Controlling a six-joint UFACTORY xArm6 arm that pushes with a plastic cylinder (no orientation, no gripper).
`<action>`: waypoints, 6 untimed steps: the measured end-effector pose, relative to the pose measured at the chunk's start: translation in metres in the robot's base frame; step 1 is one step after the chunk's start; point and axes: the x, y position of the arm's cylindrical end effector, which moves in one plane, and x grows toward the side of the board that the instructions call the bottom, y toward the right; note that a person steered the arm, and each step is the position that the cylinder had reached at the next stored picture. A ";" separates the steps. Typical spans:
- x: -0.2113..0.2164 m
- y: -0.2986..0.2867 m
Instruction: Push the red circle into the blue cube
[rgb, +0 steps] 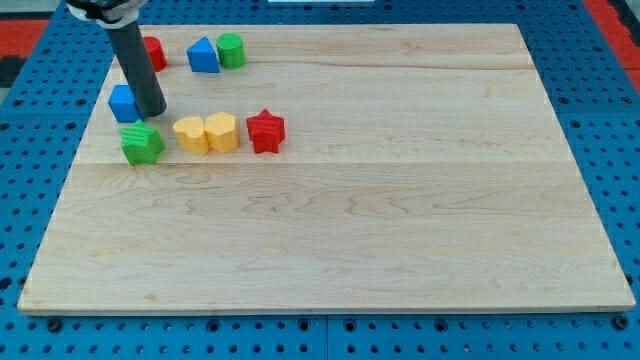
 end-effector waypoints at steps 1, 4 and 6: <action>-0.038 0.030; -0.097 0.024; -0.135 0.014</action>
